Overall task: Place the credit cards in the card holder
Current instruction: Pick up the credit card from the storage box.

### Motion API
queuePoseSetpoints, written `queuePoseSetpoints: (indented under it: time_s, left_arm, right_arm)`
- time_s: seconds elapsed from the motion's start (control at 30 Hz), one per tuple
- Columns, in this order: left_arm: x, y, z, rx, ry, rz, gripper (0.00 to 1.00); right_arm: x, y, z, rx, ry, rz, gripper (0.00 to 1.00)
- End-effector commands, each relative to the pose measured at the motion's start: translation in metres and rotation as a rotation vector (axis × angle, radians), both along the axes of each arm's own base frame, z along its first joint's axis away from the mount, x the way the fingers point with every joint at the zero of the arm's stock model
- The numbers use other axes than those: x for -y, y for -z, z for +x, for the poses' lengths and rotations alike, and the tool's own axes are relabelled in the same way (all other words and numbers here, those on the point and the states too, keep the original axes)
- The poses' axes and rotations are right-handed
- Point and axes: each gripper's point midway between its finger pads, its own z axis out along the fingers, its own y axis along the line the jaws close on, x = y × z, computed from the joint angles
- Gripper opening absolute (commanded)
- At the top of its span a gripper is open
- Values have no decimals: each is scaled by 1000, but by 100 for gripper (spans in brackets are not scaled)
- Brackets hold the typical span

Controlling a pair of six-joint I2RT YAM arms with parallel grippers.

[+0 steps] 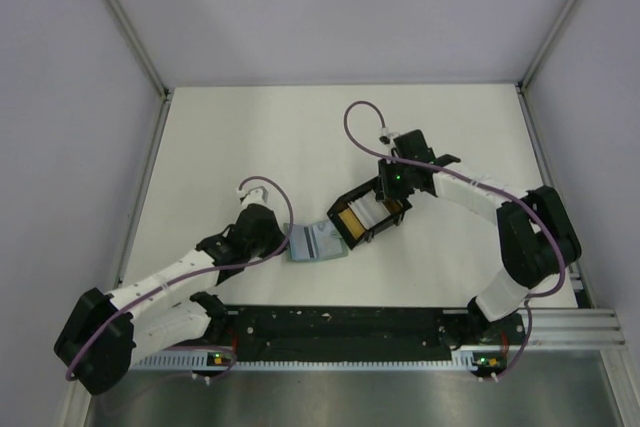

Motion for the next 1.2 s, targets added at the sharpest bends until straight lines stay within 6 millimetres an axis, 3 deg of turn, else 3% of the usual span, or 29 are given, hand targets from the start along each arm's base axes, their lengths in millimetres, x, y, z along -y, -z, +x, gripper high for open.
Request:
queuePoseSetpoints:
  time_s: [0.0, 0.27, 0.37, 0.83, 1.17]
  left_arm:
    - [11, -20, 13, 58, 8, -51, 0]
    - [12, -19, 12, 53, 10, -53, 0]
    - [11, -19, 13, 58, 9, -51, 0]
    - [10, -17, 12, 54, 9, -46, 0]
    - [10, -18, 12, 54, 11, -48, 0]
  right_arm:
    - [-7, -18, -3, 23, -17, 55, 16]
    - [-7, -25, -1, 40, -20, 66, 12]
    - [-7, -26, -1, 41, -19, 62, 0]
    - [11, -28, 10, 88, 41, -28, 0]
    - [7, -48, 12, 116, 41, 17, 0]
